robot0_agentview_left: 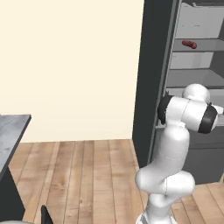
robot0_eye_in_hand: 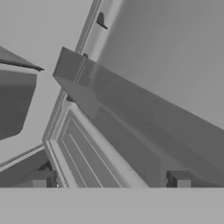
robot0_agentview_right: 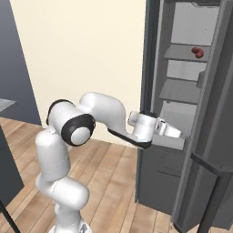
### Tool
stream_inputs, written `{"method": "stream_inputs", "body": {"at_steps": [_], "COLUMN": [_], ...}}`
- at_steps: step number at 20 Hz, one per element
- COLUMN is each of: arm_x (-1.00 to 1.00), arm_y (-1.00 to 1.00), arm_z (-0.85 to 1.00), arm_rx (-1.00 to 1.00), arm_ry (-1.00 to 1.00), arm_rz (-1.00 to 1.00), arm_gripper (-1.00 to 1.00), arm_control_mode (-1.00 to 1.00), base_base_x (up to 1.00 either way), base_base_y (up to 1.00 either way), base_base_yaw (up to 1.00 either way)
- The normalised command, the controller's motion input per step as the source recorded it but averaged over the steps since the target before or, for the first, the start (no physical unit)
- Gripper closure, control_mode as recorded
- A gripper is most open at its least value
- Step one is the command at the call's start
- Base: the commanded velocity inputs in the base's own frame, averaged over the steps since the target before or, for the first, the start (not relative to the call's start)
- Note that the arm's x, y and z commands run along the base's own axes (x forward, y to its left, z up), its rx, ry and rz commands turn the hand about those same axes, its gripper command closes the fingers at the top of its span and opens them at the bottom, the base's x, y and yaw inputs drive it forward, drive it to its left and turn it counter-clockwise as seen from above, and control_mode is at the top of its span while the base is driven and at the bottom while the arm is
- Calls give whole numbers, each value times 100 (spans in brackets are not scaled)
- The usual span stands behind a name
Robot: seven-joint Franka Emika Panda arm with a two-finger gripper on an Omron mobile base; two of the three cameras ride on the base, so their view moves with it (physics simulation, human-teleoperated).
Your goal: Move the hot dog bun to the plate on the dining table and place the condiment next to that plate. Then navigate to the fridge and take the sausage and place it on the plate as well.
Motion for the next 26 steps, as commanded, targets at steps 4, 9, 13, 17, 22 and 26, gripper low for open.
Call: {"method": "stream_inputs", "body": {"at_steps": [4, 9, 13, 17, 22, 26], "arm_x": [38, 21, 5, -49, -100, -91], "arm_y": [-100, -100, -100, -100, 6, 100], "arm_z": [0, -2, -14, -21, 52, 99], "arm_rx": [-4, -4, -3, -3, 0, 0], "arm_ry": [13, 14, 17, 5, -16, -6], "arm_rz": [-15, -16, -16, -21, -3, 7], "arm_gripper": [-100, -100, -100, -100, -100, -100], "arm_control_mode": [-100, -100, -100, -100, -100, -100], "base_base_x": [0, 0, 0, 0, 0, 0], "base_base_y": [0, 0, 0, 0, 0, 0], "base_base_yaw": [0, 0, 0, 0, 0, 0]}}
